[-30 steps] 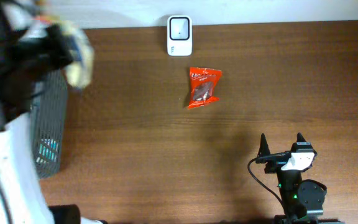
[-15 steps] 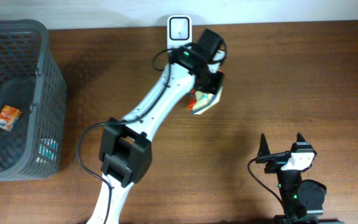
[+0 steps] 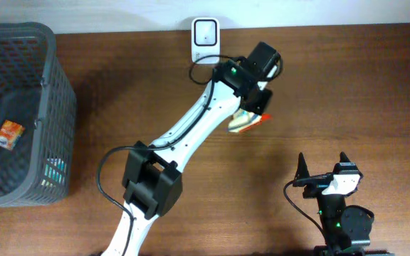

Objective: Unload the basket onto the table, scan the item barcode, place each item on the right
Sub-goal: 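Grasp the yellow wipes pack in the basket and place it beside red bag, then pick the green tissue box from the basket and set it on table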

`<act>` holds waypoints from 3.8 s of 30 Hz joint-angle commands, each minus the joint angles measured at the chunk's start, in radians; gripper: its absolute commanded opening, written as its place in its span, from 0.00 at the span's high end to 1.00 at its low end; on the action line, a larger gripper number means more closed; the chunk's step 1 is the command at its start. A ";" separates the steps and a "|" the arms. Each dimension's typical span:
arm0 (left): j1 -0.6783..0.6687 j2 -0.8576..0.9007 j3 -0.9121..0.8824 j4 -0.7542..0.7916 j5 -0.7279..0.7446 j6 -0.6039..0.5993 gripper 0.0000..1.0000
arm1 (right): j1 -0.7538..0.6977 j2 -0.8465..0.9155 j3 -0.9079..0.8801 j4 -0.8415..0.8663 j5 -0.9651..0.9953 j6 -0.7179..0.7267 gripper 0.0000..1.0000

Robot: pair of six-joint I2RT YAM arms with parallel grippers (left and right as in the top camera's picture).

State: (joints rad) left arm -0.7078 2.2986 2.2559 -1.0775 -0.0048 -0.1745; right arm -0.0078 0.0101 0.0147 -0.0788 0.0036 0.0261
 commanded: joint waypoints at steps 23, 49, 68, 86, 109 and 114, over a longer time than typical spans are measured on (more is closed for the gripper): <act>0.063 -0.131 -0.112 -0.033 -0.015 0.124 0.01 | -0.006 -0.006 -0.009 -0.003 0.008 0.008 0.02; 1.292 -0.324 0.018 -0.583 0.024 -0.011 0.01 | -0.006 -0.006 -0.009 -0.003 0.008 0.008 0.02; 1.292 -0.324 -0.782 -0.064 -0.035 -0.019 0.76 | -0.006 -0.006 -0.009 -0.003 0.008 0.008 0.02; 1.292 -0.322 -0.796 -0.096 -0.122 -0.018 0.31 | -0.006 -0.006 -0.009 -0.003 0.008 0.008 0.02; 1.305 -0.333 0.330 -0.383 0.220 0.043 1.00 | -0.006 -0.006 -0.009 -0.003 0.008 0.008 0.02; 1.227 -0.373 0.518 -0.417 0.764 0.043 1.00 | -0.006 -0.006 -0.009 -0.003 0.008 0.008 0.02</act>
State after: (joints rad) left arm 0.5777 1.9594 2.7316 -1.4628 0.3775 -0.1528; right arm -0.0078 0.0101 0.0147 -0.0788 0.0036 0.0265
